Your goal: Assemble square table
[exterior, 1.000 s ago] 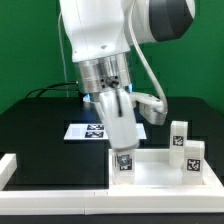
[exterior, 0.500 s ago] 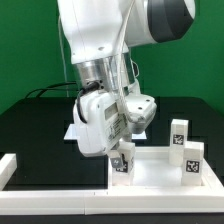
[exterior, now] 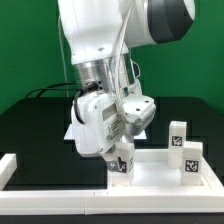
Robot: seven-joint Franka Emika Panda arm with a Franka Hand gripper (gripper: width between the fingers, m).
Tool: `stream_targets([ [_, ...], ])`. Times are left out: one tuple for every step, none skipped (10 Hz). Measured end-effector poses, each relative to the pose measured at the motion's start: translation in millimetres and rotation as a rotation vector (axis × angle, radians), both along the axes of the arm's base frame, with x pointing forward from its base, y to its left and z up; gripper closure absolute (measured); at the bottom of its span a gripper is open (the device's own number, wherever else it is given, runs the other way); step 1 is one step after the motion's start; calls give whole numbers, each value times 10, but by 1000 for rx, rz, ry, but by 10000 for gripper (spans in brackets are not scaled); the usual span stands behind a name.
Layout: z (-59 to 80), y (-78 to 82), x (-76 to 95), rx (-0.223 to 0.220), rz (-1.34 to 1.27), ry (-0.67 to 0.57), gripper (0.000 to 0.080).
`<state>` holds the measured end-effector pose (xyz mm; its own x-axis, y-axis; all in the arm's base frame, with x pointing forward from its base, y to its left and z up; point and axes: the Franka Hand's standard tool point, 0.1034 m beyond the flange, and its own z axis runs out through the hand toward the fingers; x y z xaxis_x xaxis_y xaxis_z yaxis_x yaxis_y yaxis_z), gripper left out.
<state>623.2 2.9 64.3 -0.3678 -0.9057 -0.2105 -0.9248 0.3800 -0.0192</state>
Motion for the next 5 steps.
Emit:
stream_targets([
  [0, 1, 0, 0, 2, 0, 183],
  [1, 4, 1, 0, 3, -1, 157],
  [84, 27, 25, 4, 15, -11, 157],
  [272, 46, 38, 8, 33, -38, 151],
  [494, 58, 1, 18, 45, -57, 151],
])
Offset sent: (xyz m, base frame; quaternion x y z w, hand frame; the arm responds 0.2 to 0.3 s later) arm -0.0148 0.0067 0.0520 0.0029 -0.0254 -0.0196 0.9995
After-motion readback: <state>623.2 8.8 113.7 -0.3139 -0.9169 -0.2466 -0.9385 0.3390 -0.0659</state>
